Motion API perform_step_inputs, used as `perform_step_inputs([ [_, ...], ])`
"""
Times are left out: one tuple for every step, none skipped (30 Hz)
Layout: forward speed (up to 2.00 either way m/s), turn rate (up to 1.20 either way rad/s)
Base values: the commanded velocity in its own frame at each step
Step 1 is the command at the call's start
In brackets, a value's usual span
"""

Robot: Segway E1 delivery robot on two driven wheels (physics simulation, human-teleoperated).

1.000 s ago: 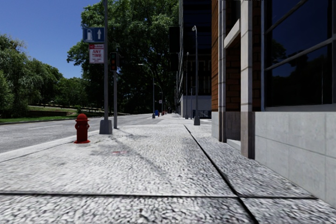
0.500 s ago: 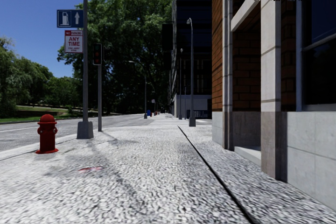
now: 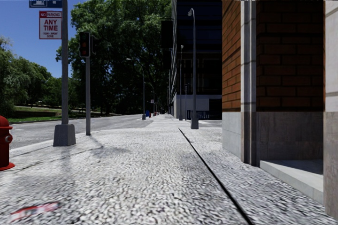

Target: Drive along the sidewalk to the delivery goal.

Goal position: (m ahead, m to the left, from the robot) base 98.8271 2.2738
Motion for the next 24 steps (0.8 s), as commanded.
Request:
perform_step_inputs([
  [2.00, 0.00],
  [2.00, 0.00],
  [2.00, 0.00],
  [2.00, 0.00],
  [2.00, 0.00],
  [2.00, 0.00],
  [2.00, 0.00],
  [2.00, 0.00],
  [2.00, 0.00],
  [2.00, 0.00],
  [2.00, 0.00],
  [2.00, 0.00],
  [2.00, 0.00],
  [2.00, -0.03],
  [2.00, -0.22],
  [2.00, -0.22],
  [2.00, -0.32],
  [2.00, -0.35],
  [2.00, -0.35],
  [2.00, -0.23],
  [2.00, -0.03],
  [2.00, 0.00],
  [2.00, 0.00],
  [2.00, 0.00],
])
